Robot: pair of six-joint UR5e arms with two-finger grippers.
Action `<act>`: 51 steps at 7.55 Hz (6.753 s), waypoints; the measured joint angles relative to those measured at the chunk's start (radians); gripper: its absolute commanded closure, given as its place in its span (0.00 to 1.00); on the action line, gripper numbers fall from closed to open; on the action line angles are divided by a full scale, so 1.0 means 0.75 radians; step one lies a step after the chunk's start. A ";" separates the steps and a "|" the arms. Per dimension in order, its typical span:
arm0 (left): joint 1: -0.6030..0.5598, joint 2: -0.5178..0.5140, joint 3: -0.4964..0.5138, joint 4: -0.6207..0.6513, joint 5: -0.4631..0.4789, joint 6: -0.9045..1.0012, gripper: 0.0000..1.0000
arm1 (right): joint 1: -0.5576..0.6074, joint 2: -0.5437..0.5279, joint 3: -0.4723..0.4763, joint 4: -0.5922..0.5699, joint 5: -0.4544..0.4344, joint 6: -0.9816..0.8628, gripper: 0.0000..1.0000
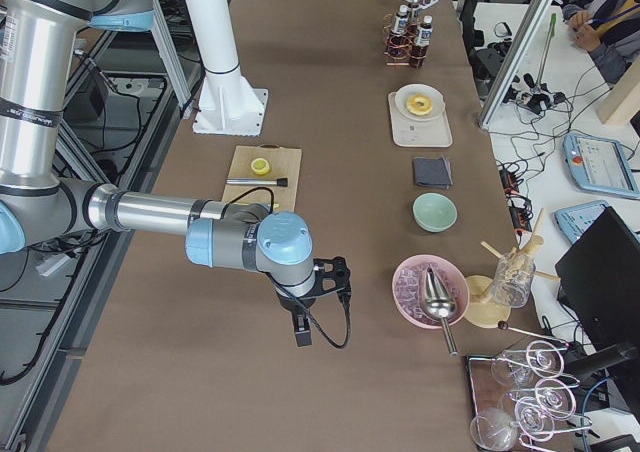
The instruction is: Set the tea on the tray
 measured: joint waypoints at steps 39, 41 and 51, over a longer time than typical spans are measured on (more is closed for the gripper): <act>0.618 -0.919 0.330 -0.099 0.569 -0.858 0.31 | -0.001 -0.008 -0.074 0.002 0.054 0.002 0.00; 0.618 -0.920 0.334 -0.098 0.568 -0.862 0.37 | -0.001 -0.007 -0.072 0.002 0.054 0.002 0.00; 0.568 -0.923 0.262 -0.081 0.516 -0.887 1.00 | -0.001 -0.012 -0.069 0.000 0.056 0.002 0.00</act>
